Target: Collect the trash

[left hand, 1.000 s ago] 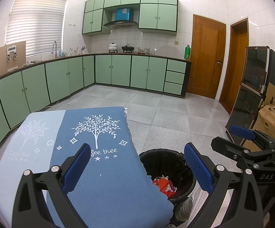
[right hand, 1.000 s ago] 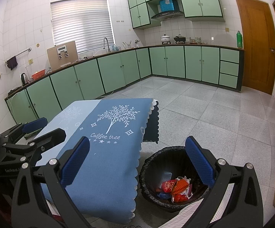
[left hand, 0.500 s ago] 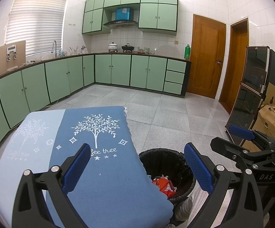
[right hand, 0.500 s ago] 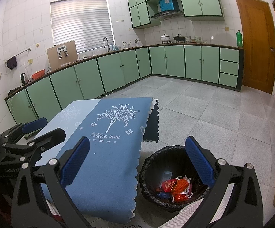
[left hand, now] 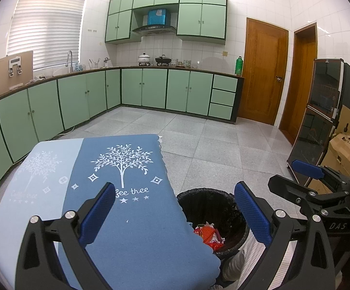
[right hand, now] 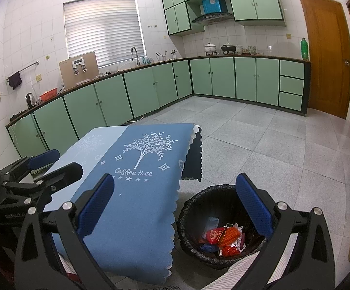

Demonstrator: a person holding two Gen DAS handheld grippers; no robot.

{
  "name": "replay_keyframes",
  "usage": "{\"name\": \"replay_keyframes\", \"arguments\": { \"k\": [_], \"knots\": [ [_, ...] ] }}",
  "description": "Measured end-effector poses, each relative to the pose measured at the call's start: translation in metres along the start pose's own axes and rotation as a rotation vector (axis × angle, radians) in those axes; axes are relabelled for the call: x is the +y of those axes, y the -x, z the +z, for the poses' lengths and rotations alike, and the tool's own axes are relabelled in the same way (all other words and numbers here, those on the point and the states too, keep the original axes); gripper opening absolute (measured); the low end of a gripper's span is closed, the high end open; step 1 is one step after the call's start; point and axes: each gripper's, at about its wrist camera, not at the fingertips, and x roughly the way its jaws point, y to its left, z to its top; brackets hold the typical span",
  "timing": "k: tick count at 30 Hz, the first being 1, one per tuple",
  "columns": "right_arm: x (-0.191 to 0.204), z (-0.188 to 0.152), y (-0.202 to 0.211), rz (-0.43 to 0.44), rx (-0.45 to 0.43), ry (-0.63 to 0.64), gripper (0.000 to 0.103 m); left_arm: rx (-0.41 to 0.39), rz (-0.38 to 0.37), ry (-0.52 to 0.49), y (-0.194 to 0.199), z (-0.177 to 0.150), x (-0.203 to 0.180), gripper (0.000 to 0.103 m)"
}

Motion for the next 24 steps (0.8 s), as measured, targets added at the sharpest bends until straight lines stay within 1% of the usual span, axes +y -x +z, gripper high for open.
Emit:
{"name": "replay_keyframes", "arguments": {
  "k": [24],
  "knots": [
    [-0.0002,-0.0009,-0.0005,0.001,0.002,-0.002,0.098,0.003,0.001,-0.001,0.0003,0.0002,-0.0023,0.097]
  ]
}}
